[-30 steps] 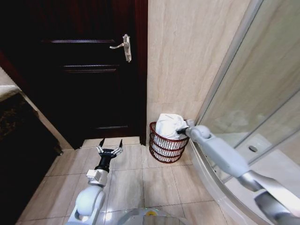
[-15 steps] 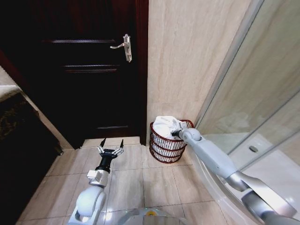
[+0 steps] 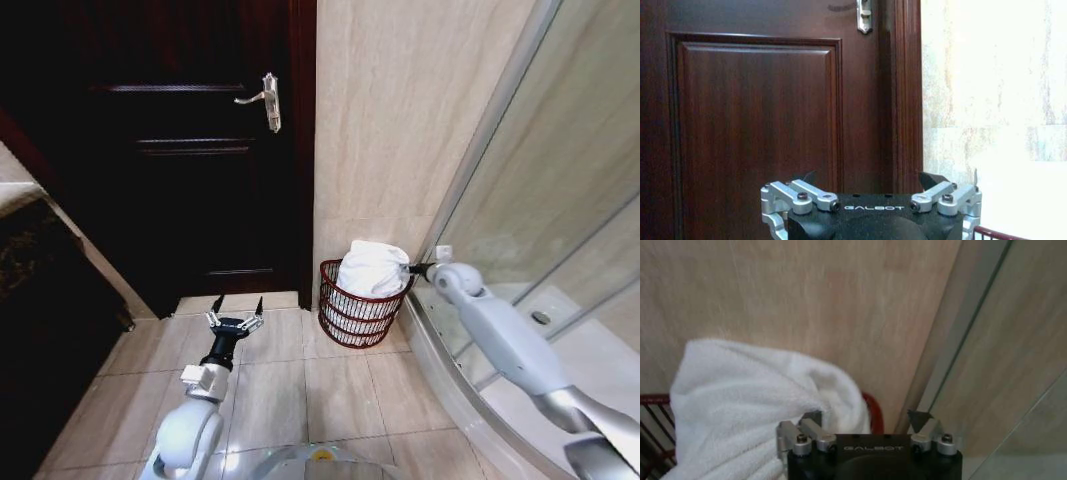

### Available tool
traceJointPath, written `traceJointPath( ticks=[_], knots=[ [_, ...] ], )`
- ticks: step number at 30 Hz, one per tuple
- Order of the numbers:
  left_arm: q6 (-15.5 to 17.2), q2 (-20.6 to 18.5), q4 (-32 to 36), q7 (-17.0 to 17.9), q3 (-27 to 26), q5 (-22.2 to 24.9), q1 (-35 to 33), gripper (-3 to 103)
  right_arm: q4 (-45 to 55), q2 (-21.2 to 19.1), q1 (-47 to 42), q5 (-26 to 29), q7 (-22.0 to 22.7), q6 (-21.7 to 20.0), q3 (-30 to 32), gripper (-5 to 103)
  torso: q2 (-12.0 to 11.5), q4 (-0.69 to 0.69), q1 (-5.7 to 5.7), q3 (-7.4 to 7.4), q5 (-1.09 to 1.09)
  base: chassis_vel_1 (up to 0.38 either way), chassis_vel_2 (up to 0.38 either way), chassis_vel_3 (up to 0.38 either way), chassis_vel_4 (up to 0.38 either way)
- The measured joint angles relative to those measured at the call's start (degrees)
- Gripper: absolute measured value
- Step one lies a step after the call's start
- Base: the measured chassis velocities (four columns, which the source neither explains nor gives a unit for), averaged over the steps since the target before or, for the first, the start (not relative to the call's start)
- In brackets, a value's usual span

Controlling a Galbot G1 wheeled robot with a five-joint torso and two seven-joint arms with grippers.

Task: Discard the used towel into the hamper.

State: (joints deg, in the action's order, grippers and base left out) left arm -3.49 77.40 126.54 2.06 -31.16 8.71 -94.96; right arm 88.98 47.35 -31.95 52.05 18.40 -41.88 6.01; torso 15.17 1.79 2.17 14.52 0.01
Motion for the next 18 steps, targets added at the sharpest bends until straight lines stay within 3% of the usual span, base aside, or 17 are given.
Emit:
traceJointPath(
  ticks=[5,12,18],
  knots=[
    [0.06,0.02,-0.1,0.06,0.17,-0.05,0.08,100,2.97,-1.15,1.44,-1.62,-0.79,0.03,0.92,99,0.0,0.0,0.0,0.0,0.0,0.0,0.0,0.0,0.0],
    [0.06,0.0,-0.12,0.1,-0.64,0.09,0.27,100,3.67,-1.03,4.43,-2.68,-2.79,0.09,0.12,100,0.0,0.0,0.0,0.0,-0.02,0.0,0.0,0.0,0.0],
    [0.07,0.29,0.09,0.19,-1.08,0.12,-0.08,100,0.19,2.18,5.67,-2.99,-4.01,1.63,-1.35,100,0.0,0.0,0.0,0.0,0.0,0.0,0.0,0.0,0.0]
  ],
)
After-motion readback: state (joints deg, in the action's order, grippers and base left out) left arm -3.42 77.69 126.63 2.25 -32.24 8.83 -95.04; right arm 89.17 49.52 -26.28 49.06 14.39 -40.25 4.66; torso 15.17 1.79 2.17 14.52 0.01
